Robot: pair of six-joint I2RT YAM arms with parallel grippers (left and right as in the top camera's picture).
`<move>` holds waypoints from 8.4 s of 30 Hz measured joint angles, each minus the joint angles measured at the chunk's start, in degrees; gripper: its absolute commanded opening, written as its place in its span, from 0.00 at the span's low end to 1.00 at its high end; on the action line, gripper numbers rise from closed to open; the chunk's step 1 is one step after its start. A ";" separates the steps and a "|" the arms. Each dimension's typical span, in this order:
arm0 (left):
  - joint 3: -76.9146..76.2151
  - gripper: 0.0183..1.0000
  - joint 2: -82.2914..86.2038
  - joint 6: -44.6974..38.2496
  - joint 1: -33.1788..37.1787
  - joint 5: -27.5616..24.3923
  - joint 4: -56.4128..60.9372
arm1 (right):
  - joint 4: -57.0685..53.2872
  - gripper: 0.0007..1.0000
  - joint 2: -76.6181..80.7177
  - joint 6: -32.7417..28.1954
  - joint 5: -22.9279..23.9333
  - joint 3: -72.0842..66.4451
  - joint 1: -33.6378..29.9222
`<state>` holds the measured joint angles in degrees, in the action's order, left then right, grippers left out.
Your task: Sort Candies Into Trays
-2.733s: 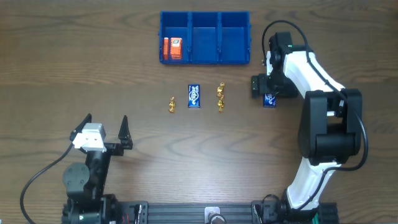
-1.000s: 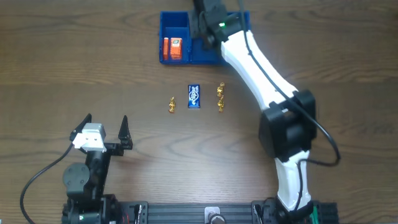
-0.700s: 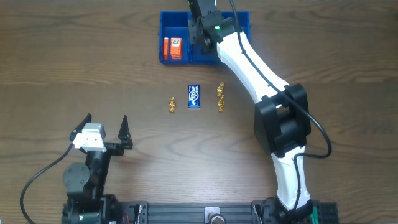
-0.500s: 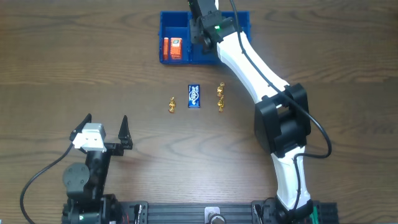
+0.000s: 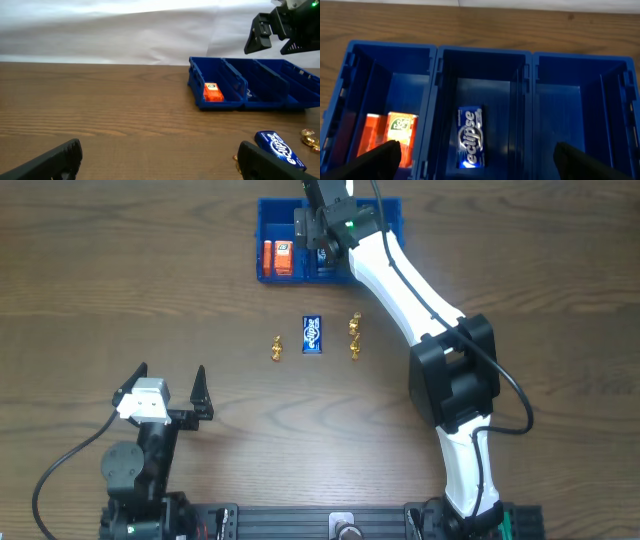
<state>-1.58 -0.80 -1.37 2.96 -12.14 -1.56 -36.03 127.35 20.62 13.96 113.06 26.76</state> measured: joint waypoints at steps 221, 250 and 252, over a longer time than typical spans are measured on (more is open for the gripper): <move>0.00 1.00 0.00 0.00 0.00 0.00 -0.02 | 10.97 0.13 -1.16 -3.74 1.27 -5.92 -10.51; 0.00 1.00 0.00 0.00 0.00 0.00 0.00 | -31.08 1.00 -25.20 0.52 -6.45 -4.39 -1.33; 0.00 1.00 0.00 0.00 -0.02 0.00 -0.02 | -27.78 1.00 -24.26 2.29 -9.07 -11.32 0.59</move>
<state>-1.58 -0.80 -1.37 2.94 -12.14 -1.58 -63.81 103.09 22.92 4.89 101.73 27.35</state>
